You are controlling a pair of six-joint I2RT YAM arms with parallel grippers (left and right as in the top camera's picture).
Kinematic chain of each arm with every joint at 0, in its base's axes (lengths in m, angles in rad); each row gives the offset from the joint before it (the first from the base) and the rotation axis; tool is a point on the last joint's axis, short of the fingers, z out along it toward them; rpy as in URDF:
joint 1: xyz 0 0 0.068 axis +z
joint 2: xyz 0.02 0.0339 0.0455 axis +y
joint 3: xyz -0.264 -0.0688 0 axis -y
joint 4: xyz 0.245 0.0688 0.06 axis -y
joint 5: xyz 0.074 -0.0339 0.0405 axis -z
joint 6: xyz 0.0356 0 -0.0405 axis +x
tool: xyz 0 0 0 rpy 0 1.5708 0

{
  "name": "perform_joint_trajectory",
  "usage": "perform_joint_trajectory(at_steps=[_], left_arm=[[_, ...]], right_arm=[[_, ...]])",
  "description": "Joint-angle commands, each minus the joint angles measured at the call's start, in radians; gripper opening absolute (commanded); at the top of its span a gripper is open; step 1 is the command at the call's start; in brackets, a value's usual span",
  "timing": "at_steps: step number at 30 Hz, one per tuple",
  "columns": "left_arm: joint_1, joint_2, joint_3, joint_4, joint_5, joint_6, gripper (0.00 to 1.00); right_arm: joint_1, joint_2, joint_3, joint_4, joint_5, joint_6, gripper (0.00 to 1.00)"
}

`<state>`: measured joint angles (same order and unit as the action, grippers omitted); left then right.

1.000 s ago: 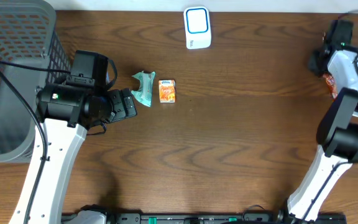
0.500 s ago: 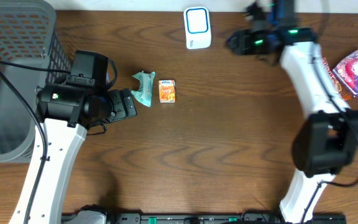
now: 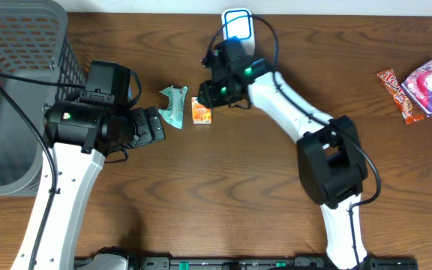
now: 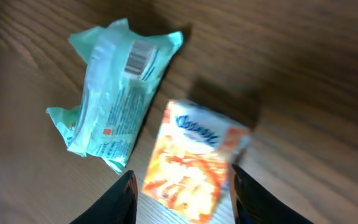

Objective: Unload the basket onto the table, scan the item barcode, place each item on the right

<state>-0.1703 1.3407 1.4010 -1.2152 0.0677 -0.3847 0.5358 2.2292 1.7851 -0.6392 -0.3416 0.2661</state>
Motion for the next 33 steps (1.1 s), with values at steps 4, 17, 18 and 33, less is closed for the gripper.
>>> perform_joint_trajectory(at_steps=[4,17,18,33], left_arm=[[0.004,0.004,0.001,-0.003,-0.017,0.01,0.98],[0.004,0.004,0.001,-0.003,-0.016,0.01,0.98],[0.004,0.004,0.001,-0.003,-0.016,0.01,0.98],[0.004,0.004,0.001,-0.003,-0.016,0.009,0.98]], right_arm=[[0.064,0.029,-0.002,0.003,0.158,0.187,0.46],[0.054,0.161,-0.002,-0.069,0.262,0.189,0.46],[0.048,0.166,-0.002,-0.084,0.263,0.189,0.46],[-0.097,0.169,-0.001,-0.046,-0.496,-0.013,0.4]])
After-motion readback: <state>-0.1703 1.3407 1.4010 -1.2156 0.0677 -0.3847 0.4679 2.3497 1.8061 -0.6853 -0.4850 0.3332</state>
